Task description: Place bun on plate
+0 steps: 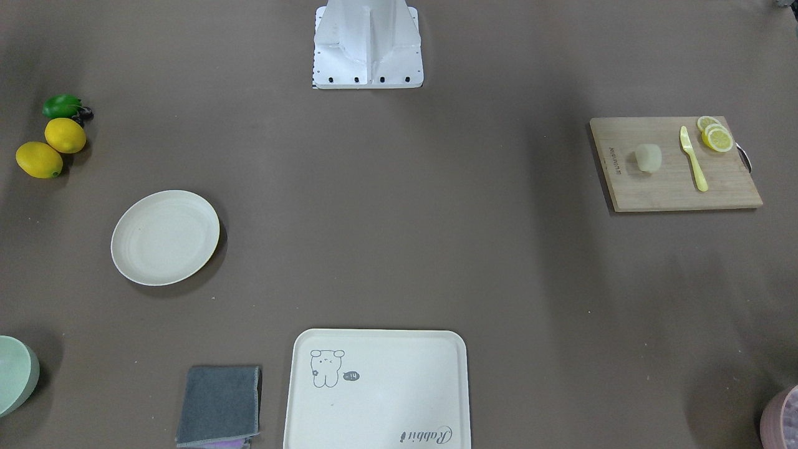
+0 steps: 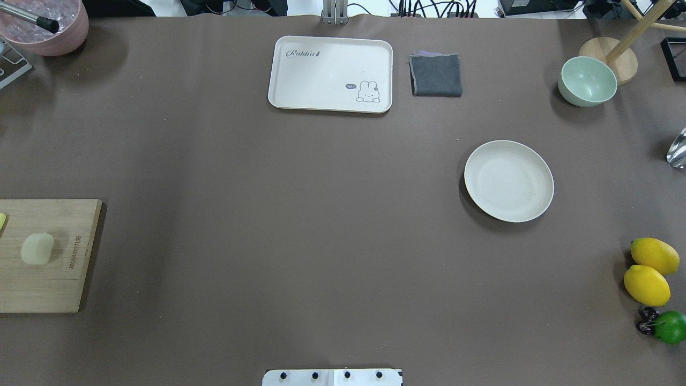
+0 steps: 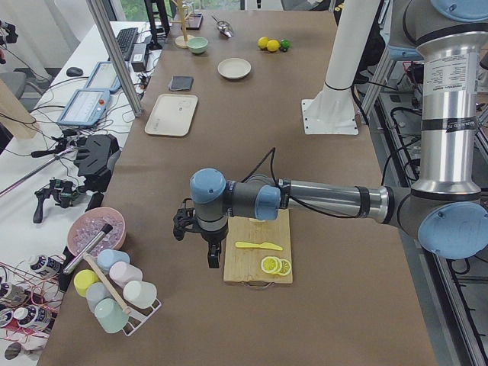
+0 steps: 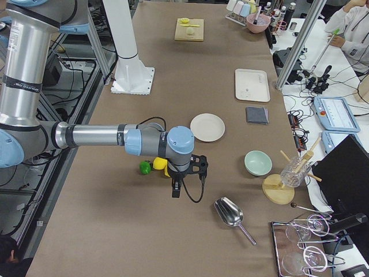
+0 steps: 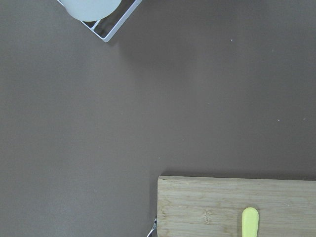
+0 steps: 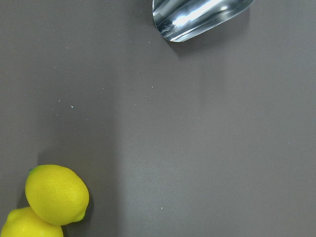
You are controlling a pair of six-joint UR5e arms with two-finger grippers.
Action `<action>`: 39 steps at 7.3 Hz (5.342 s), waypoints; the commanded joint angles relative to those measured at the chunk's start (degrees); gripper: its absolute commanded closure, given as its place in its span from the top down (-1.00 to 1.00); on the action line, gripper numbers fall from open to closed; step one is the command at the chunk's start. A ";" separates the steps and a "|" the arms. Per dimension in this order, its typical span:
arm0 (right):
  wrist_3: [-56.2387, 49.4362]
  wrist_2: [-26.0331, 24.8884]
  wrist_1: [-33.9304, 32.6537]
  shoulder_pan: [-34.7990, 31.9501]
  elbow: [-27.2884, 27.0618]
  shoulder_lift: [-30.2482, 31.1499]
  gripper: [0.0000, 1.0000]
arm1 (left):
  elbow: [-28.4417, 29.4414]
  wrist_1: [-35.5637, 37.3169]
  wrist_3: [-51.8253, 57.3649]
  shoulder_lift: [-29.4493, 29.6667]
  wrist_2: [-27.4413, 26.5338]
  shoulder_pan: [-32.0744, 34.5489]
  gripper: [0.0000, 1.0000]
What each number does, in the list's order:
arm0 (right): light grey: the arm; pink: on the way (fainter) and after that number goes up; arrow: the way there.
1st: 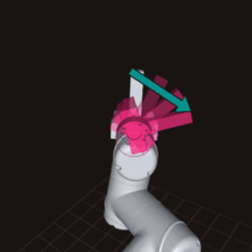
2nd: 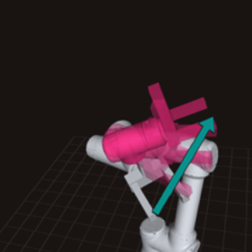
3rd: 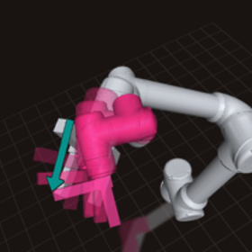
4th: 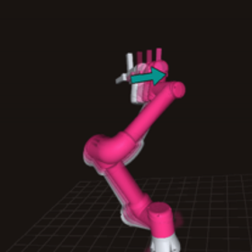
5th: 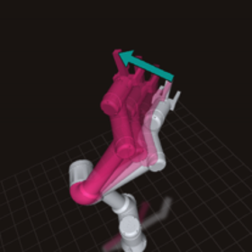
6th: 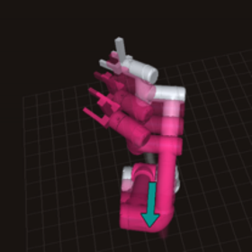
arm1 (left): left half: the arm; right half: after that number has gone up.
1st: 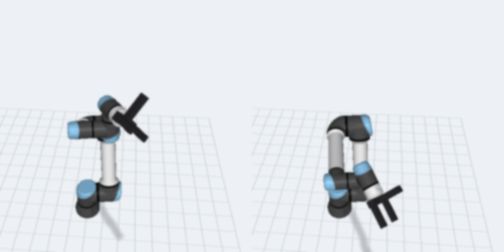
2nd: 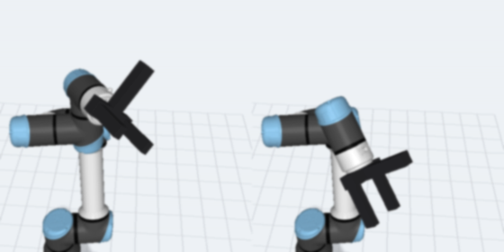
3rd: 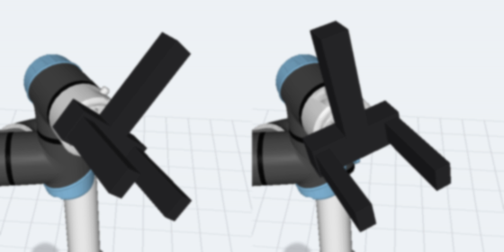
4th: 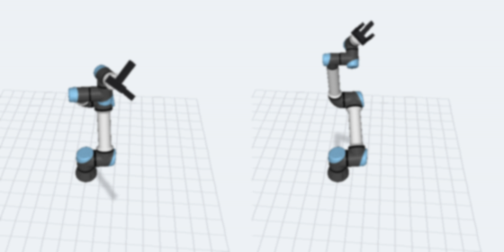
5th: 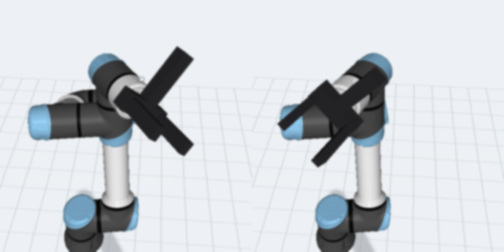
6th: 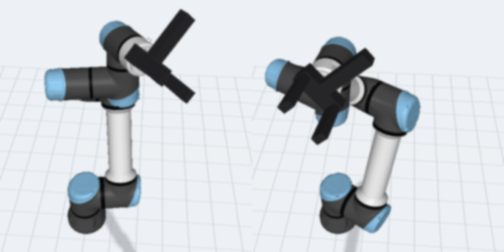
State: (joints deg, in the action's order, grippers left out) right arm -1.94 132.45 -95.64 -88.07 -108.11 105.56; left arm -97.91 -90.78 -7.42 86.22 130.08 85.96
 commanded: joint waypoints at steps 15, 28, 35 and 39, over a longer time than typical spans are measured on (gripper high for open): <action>18.68 2.02 17.30 7.44 0.70 -6.14 1.00 | -1.68 -18.47 -3.56 4.92 7.82 -0.09 0.95; 59.94 -15.21 45.36 38.41 17.14 -19.51 -0.46 | 0.87 -26.12 -3.74 2.29 7.91 -0.18 0.96; 83.90 -18.25 45.28 45.58 12.04 -28.61 -1.00 | 0.79 -26.03 -3.82 2.28 8.26 -0.18 0.96; 94.66 -33.99 45.45 59.74 11.87 -38.12 -1.00 | 0.79 -26.03 -4.87 2.28 8.35 -0.18 0.96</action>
State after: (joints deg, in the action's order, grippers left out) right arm 91.25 102.19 -50.25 -32.19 -96.10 70.26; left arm -97.12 -116.82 -11.52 88.46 138.36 85.78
